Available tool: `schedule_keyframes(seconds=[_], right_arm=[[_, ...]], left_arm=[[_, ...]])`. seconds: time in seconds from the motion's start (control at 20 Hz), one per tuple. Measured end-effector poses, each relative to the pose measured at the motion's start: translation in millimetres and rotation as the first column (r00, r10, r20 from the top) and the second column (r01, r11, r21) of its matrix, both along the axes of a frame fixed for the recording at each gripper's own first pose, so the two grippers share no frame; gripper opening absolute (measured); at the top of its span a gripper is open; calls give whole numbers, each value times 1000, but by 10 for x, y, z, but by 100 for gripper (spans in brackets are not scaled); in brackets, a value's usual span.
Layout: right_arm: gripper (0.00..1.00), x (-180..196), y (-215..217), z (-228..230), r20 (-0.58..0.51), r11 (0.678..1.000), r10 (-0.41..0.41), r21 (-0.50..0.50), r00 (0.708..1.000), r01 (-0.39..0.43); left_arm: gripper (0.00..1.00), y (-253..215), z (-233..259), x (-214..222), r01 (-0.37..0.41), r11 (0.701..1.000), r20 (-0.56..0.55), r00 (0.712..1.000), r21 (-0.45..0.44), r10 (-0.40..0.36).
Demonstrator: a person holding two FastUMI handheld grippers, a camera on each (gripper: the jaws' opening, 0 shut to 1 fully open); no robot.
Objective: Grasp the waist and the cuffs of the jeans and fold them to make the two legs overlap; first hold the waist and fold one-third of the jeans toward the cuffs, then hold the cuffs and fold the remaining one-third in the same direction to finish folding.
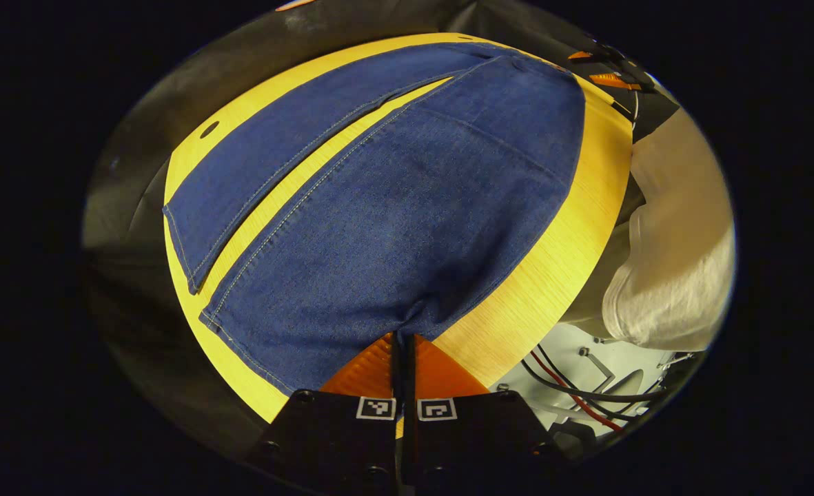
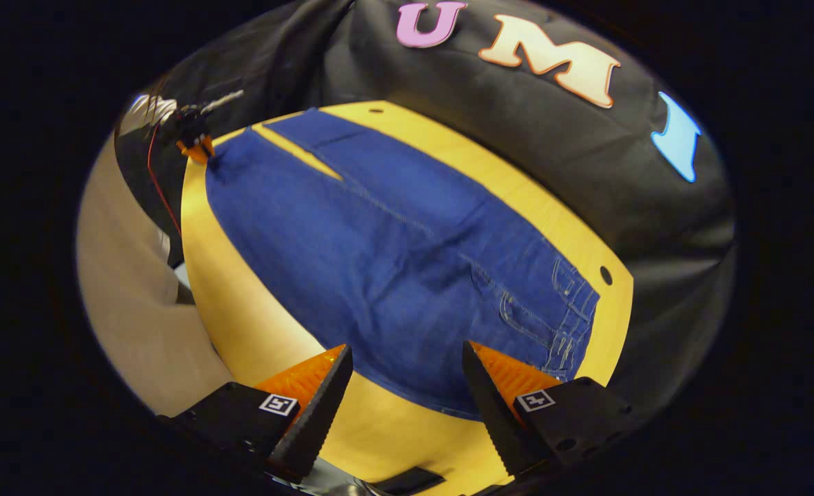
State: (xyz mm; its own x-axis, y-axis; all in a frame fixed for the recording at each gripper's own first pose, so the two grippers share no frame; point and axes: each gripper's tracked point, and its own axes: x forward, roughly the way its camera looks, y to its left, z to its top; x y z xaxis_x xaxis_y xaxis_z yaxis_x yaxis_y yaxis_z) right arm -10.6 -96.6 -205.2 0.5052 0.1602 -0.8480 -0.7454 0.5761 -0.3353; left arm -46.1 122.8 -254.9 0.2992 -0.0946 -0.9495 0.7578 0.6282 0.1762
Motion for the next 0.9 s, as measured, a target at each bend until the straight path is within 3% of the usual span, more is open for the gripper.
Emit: schedule_keyframes(seconds=[0.2,0.4,0.8,0.9], right_arm=[[99,27,-248,-230,-118,998,47,-42,992,-52],[99,43,-422,-440,-203,996,36,-76,979,-53],[99,57,-540,-677,-296,992,25,-110,955,-60],[94,63,-532,-665,-298,992,21,-111,954,-57]], left_arm=[[0,2,-5,19,-15,1000,-12,1000,27,15],[0,6,-18,30,-24,999,-15,1000,46,25],[0,-3,-29,24,-24,998,-43,999,52,27],[0,-3,-30,22,-25,999,-45,999,49,27]])
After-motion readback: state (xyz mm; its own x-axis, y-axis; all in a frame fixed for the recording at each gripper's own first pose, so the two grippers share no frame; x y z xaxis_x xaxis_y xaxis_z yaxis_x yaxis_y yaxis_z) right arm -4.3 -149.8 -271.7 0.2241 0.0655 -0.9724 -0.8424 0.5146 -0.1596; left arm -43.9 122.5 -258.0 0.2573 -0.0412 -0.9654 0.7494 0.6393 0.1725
